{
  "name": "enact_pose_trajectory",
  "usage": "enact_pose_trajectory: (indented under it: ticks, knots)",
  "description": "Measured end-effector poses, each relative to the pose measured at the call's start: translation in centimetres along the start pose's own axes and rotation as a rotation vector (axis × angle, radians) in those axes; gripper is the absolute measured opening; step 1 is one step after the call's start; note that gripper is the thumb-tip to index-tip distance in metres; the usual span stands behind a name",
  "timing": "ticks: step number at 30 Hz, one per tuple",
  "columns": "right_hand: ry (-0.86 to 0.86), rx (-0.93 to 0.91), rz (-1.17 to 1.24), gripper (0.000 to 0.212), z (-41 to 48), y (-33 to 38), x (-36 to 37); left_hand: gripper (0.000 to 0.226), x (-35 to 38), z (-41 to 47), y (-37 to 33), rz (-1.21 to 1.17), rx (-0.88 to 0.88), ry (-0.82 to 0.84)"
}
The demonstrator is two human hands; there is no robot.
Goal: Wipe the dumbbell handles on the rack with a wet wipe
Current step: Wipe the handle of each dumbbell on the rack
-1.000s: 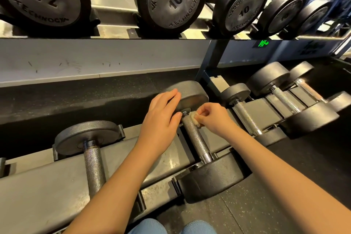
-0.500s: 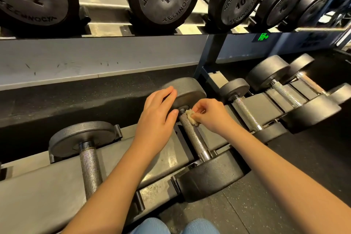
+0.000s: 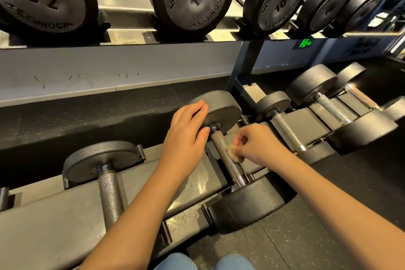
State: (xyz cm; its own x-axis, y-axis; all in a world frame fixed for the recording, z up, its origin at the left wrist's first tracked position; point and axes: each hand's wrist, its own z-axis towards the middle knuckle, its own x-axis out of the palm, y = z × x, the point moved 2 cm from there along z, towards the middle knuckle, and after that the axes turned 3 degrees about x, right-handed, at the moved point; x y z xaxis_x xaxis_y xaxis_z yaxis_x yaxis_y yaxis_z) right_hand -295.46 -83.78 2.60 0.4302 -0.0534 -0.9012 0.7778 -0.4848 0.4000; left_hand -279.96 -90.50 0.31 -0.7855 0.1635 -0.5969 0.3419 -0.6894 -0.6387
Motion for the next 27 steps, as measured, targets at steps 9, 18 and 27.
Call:
enact_pose_trajectory:
  ticks: [9,18,27]
  knots:
    - [-0.145,-0.033,0.139,0.007,2.6,1.4,0.7,0.050,0.0,0.2,0.2,0.006,0.000,0.008]
    - [0.122,0.068,-0.065,0.012,0.0,-1.3,-0.1,0.047,0.2,0.1,0.3,-0.020,-0.007,-0.017]
    - [0.071,0.009,0.082,0.008,0.6,-1.4,-0.1,0.047,0.1,-0.1,0.0,0.030,-0.016,-0.017]
